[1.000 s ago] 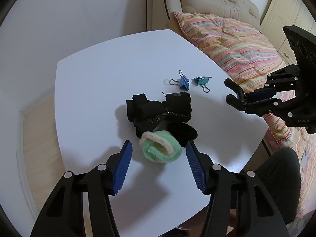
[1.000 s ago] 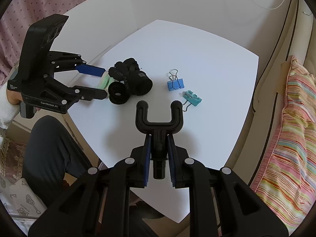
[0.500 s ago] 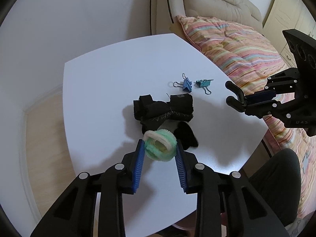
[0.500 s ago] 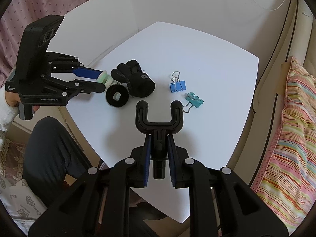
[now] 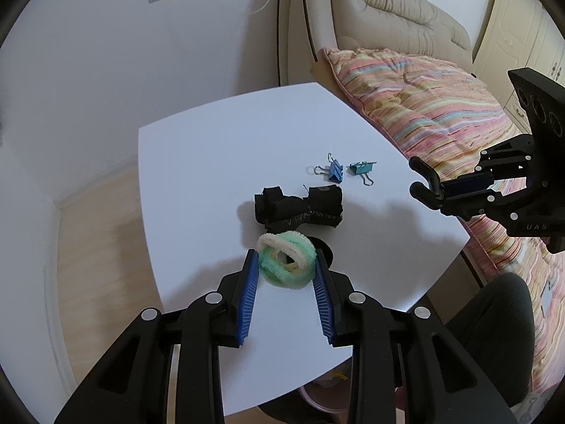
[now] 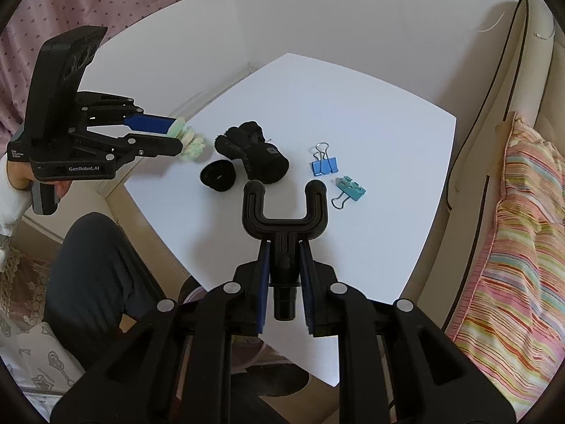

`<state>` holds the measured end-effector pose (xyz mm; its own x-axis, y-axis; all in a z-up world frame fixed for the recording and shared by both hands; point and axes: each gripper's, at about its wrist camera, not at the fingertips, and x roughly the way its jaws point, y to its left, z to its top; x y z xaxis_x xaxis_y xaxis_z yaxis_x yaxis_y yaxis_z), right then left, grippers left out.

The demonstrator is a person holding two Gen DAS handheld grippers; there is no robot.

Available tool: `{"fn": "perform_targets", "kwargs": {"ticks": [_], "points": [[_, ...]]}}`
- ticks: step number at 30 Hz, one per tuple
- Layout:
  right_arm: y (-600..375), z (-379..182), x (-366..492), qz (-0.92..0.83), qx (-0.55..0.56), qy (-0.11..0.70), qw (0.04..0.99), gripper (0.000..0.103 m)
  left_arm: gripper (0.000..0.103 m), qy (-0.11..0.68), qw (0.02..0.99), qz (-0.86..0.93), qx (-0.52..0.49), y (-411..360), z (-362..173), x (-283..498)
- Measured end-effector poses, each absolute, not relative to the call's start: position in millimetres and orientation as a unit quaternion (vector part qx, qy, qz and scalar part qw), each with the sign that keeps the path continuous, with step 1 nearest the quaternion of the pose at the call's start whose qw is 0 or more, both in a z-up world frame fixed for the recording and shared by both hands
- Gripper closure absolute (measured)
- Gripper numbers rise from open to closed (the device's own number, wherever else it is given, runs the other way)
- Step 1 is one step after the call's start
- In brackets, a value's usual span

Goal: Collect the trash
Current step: 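Carry the Y-part and green hair tie with both grippers over the pink wastebasket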

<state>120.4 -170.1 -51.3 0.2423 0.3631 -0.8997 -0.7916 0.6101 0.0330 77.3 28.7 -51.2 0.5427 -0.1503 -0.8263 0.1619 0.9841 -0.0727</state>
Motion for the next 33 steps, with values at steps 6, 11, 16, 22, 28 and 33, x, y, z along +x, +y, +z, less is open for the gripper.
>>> {"fn": "perform_targets", "kwargs": {"ticks": [6,11,16,22,28,33], "points": [[-169.4,-39.0,109.6,0.386,-0.222,0.471,0.762,0.087,0.072,0.459,0.884,-0.093,0.009,24.4,-37.8,63.1],[-171.0,-29.5,94.2,0.389,-0.219,0.458,0.769,0.087,0.072,0.454,0.885,-0.099,0.01,16.8,-31.0,48.0],[-175.6,-21.7,72.6,0.394,-0.214,0.444,0.776,0.087,0.072,0.436,0.894,-0.105,0.01,6.0,-21.5,24.4],[-180.1,-18.6,45.9,0.4,-0.207,0.432,0.781,0.087,0.072,0.422,0.9,-0.11,0.015,-5.0,-14.5,-2.1],[-181.9,-22.2,23.8,0.407,-0.208,0.432,0.778,0.087,0.072,0.418,0.901,-0.116,0.017,-13.5,-15.4,-19.0],[-180.7,-31.3,5.0,0.41,-0.216,0.437,0.771,0.087,0.072,0.419,0.901,-0.116,0.017,-20.6,-22.1,-33.7]]}}
